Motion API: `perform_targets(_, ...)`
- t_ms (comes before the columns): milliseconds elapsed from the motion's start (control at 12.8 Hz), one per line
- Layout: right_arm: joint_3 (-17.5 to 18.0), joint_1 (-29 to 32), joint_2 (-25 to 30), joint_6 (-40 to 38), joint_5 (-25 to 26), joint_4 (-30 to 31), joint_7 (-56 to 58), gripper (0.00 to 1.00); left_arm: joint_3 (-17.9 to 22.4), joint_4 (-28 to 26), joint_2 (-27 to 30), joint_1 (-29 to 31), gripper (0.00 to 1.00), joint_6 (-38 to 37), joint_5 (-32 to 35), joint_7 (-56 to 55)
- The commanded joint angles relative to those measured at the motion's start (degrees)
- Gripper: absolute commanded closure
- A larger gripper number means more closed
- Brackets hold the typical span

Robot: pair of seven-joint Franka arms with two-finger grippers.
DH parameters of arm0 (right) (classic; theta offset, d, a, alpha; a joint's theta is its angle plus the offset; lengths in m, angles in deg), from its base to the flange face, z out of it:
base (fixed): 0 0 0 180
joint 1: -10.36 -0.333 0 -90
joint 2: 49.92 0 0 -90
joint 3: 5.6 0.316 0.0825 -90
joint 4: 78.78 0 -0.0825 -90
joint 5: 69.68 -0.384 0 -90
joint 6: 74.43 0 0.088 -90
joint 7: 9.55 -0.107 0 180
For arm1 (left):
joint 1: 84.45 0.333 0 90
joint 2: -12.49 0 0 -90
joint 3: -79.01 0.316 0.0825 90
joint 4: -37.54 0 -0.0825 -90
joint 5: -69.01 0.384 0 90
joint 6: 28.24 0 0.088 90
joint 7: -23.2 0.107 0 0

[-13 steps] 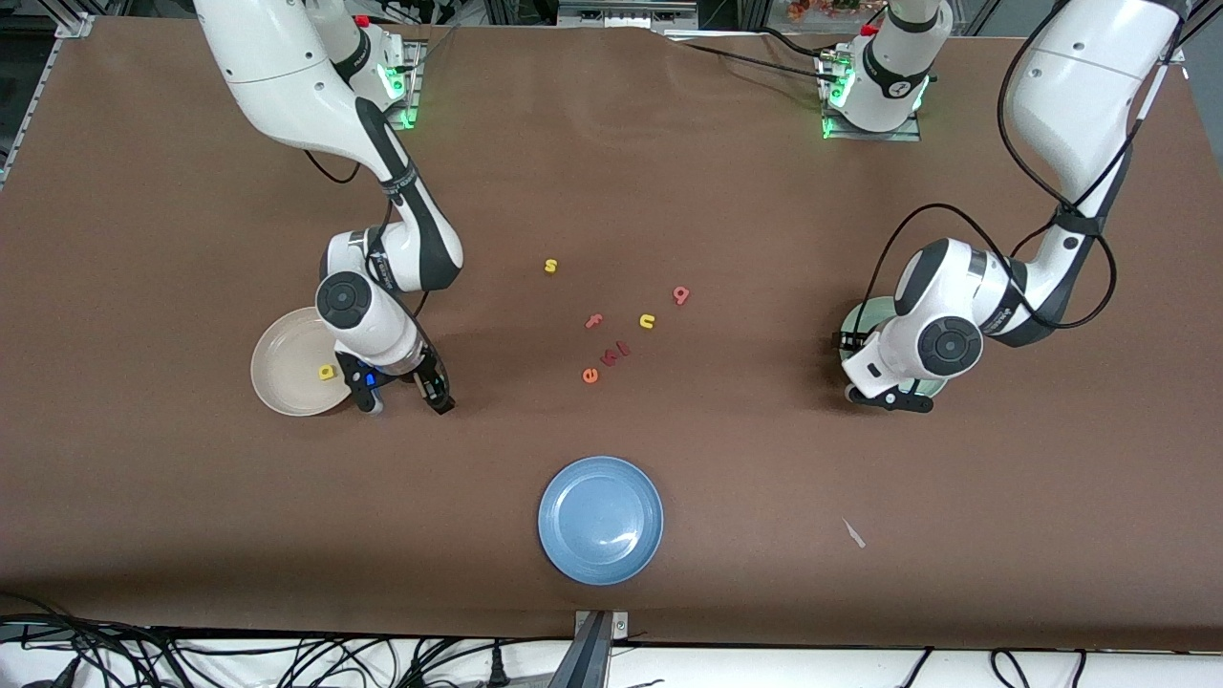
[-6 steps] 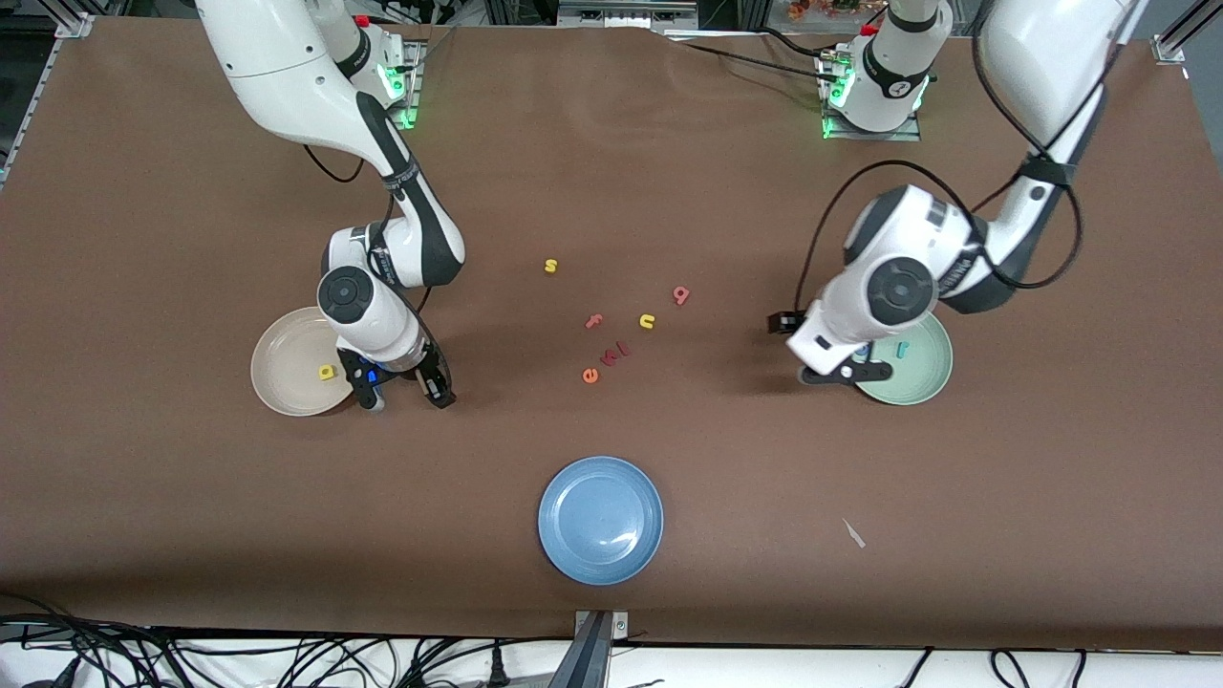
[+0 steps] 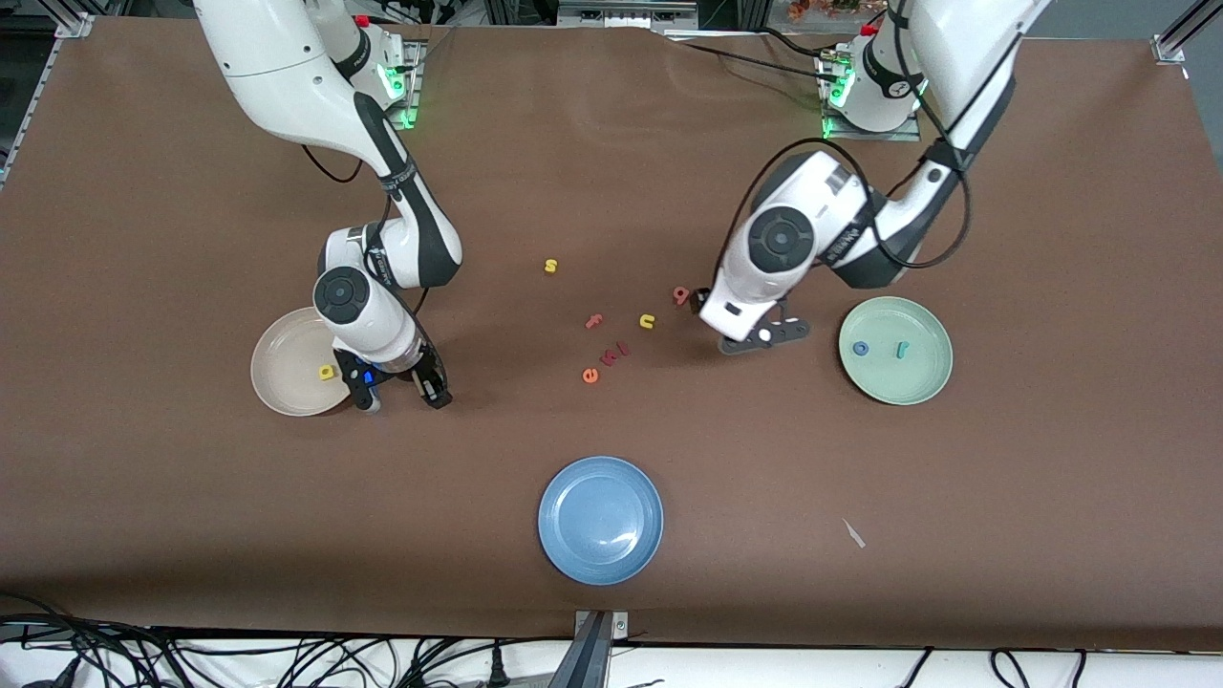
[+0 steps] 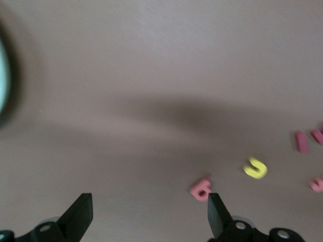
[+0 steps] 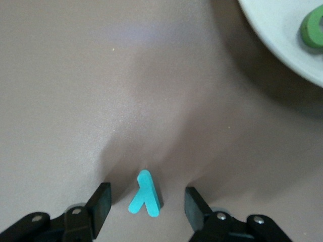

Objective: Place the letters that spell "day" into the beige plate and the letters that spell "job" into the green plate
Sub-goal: 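Grasp cyan y with the right gripper while the left gripper reaches pink b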

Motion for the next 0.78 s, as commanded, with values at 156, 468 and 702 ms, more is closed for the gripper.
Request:
perform_targets(156, -0.09, 0.19, 0.70, 0.73, 1.08, 0.96, -0.27, 0.46, -0.21, -0.01, -2.83, -4.57, 0.00, 1.65, -0.48, 8.15)
perform_targets(468, -0.09, 0.28, 0.52, 0.73, 0.99, 0.78, -0.27, 0.64, -0.21, -0.10, -4.32, -5.98, 0.00, 2.69, -0.48, 17.30)
perform_targets(702, 0.00, 0.19, 0.43, 0.65, 1.08, 0.60, -0.18, 0.78, -0.12, -0.62, -6.17, -6.77, 0.00, 6.03, -0.13, 20.83)
